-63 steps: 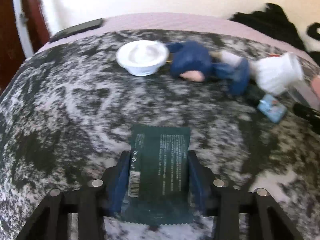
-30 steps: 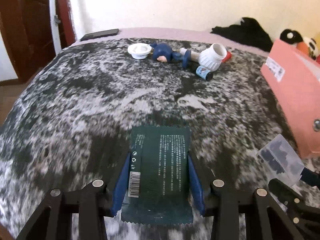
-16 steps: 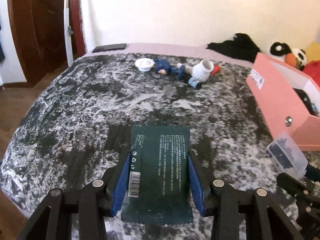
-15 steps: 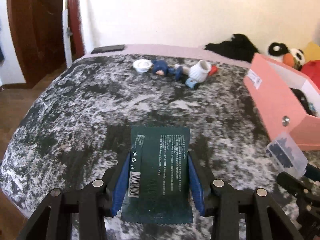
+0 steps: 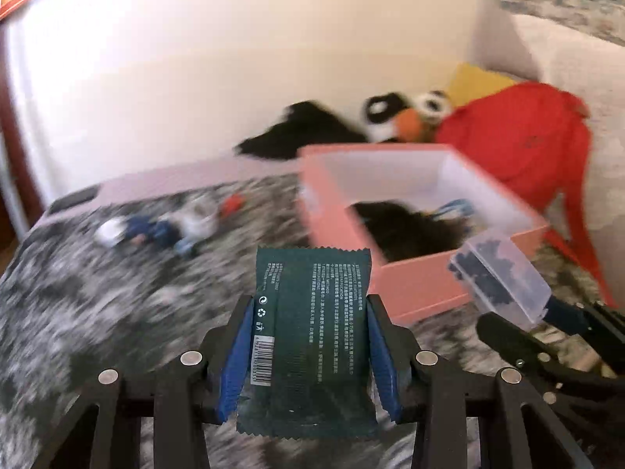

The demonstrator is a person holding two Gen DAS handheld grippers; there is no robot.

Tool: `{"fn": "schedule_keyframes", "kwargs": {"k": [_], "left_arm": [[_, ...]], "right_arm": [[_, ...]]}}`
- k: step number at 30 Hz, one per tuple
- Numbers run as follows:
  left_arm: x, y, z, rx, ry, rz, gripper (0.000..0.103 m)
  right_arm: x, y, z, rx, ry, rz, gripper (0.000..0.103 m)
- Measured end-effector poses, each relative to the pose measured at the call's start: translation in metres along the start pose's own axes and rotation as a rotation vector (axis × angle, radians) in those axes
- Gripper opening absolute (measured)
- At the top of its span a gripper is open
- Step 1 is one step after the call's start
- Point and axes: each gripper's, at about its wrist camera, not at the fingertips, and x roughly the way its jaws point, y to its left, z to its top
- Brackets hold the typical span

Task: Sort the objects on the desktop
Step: 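Carry the green packet and clear box over the pink box and release both, then move both tools back toward the remaining items on the bed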

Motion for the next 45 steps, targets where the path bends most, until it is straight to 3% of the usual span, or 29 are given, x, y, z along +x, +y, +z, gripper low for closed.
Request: {"fn": "schedule_keyframes", "kwargs": {"k": [6, 11, 20, 22, 23, 24, 25, 26, 28, 30, 33, 36, 45], "left_arm": [[0.03, -0.057, 0.043, 0.064, -0.024, -0.094, 0.047], [0.058, -0.085, 0.079, 0.094, -0.043, -0.135, 0.047], [0.142, -0.103, 0.145, 0.115, -0.025, -0.152, 0.047], [0.172, -0.103, 0.159, 0.113, 0.002, -0.144, 0.052], [0.185, -0.101, 0.163, 0.107, 0.018, -0.103, 0.058], [0.199, -0.098, 0.167, 0.098, 0.039, -0.057, 0.074], [0.213, -0.091, 0.168, 0.08, 0.071, -0.007, 0.085], [0.219, -0.085, 0.167, 0.062, 0.087, -0.011, 0.086], [0.224, -0.069, 0.16, 0.012, 0.103, -0.066, 0.086], [0.22, -0.054, 0.151, -0.014, 0.104, -0.065, 0.086], [0.211, -0.036, 0.137, -0.042, 0.108, -0.03, 0.086], [0.191, -0.018, 0.122, -0.065, 0.109, -0.021, 0.086], [0.115, 0.057, 0.063, -0.129, 0.091, 0.073, 0.089]], "right_arm": [[-0.027, -0.056, 0.022, 0.045, -0.07, -0.087, 0.057], [-0.022, -0.097, 0.052, 0.073, -0.109, -0.146, 0.057], [0.048, -0.141, 0.125, 0.083, -0.128, -0.19, 0.057], [0.074, -0.153, 0.146, 0.087, -0.113, -0.175, 0.058], [0.089, -0.161, 0.156, 0.095, -0.098, -0.157, 0.059], [0.1, -0.168, 0.161, 0.103, -0.077, -0.174, 0.062], [0.113, -0.177, 0.166, 0.123, -0.052, -0.221, 0.074], [0.119, -0.184, 0.167, 0.148, -0.048, -0.248, 0.089], [0.125, -0.198, 0.162, 0.214, -0.057, -0.231, 0.094], [0.131, -0.207, 0.155, 0.25, -0.039, -0.193, 0.094], [0.135, -0.205, 0.15, 0.241, -0.022, -0.228, 0.094], [0.131, -0.195, 0.153, 0.238, -0.039, -0.203, 0.094], [0.088, -0.061, 0.128, 0.056, -0.124, -0.054, 0.095]]}}
